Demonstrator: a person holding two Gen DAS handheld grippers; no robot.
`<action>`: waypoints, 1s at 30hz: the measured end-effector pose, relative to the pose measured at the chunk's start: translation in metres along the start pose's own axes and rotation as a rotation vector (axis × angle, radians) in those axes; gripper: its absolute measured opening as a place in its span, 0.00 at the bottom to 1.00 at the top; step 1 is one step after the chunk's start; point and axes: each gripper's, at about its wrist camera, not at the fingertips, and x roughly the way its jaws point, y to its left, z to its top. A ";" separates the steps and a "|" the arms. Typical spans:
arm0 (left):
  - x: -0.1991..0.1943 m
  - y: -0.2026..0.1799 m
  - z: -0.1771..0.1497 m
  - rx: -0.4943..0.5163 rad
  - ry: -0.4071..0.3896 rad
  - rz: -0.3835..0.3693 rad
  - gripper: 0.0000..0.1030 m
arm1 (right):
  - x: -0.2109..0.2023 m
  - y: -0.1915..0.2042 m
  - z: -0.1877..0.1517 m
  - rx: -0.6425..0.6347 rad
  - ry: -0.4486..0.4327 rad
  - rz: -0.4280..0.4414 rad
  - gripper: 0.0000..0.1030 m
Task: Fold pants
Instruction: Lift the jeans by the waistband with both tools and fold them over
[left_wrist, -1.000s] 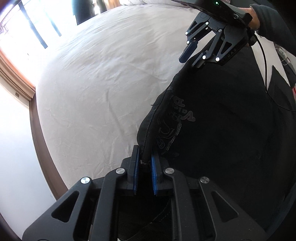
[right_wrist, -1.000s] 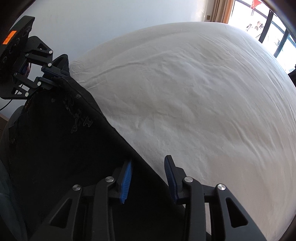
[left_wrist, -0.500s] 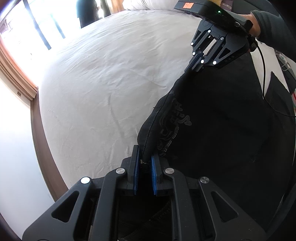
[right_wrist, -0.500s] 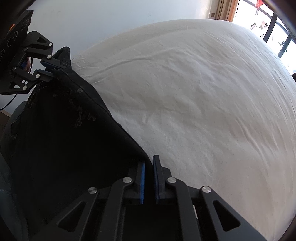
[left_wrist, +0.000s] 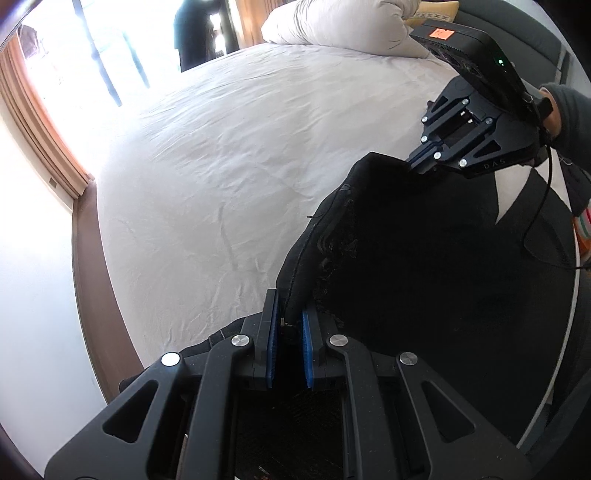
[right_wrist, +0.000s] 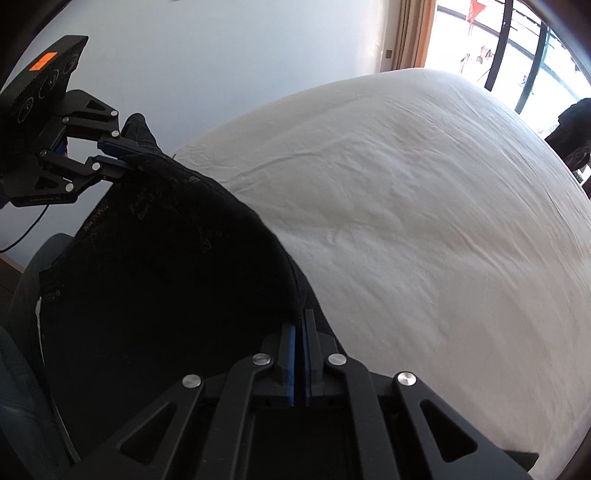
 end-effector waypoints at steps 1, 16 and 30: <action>-0.006 -0.005 -0.002 0.001 -0.006 0.001 0.09 | -0.004 0.008 -0.002 0.013 -0.017 0.006 0.04; -0.075 -0.091 -0.065 0.057 -0.048 -0.056 0.09 | -0.065 0.101 -0.066 0.091 -0.160 0.025 0.04; -0.083 -0.157 -0.152 0.185 0.019 -0.036 0.09 | -0.083 0.183 -0.166 0.092 -0.149 -0.100 0.04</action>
